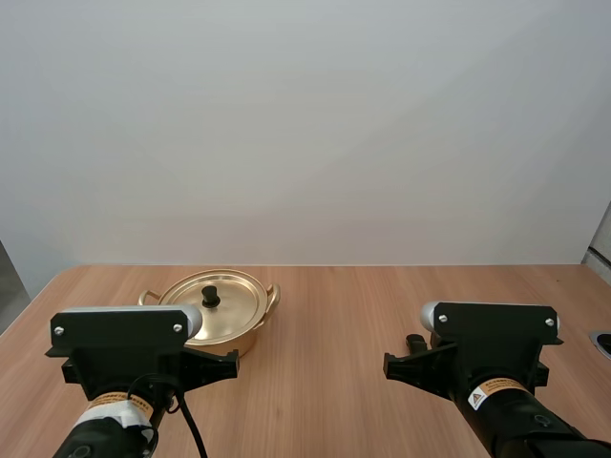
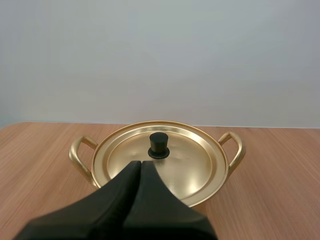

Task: Open the pot, put the car inside, and close it

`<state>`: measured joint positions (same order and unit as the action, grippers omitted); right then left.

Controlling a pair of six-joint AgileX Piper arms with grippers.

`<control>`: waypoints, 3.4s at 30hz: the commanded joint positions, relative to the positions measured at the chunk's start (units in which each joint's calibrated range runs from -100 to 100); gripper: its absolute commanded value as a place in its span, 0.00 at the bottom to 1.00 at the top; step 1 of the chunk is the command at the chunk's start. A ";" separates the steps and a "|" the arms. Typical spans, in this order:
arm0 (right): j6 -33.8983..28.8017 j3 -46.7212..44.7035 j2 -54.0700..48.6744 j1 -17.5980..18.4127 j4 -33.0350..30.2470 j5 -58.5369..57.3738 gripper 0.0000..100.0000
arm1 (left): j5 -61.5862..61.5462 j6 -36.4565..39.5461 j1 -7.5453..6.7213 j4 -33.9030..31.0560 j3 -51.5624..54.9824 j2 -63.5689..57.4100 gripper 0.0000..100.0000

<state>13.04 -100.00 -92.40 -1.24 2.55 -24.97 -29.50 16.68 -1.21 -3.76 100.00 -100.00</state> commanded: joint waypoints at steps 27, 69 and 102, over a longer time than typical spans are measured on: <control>0.00 0.00 0.06 -0.01 0.07 0.01 0.00 | 0.05 0.01 0.03 0.00 0.00 0.00 0.00; 0.00 0.00 0.06 -0.01 1.94 0.42 0.00 | 0.05 0.01 0.03 0.00 0.00 0.00 0.00; 0.00 0.00 0.06 -0.01 -29.46 15.35 0.00 | -3.87 -3.30 0.03 -6.82 -11.96 0.00 0.00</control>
<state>13.04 -100.00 -92.40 -1.24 -25.99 -11.36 -33.30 13.96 -1.21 -10.75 88.20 -100.00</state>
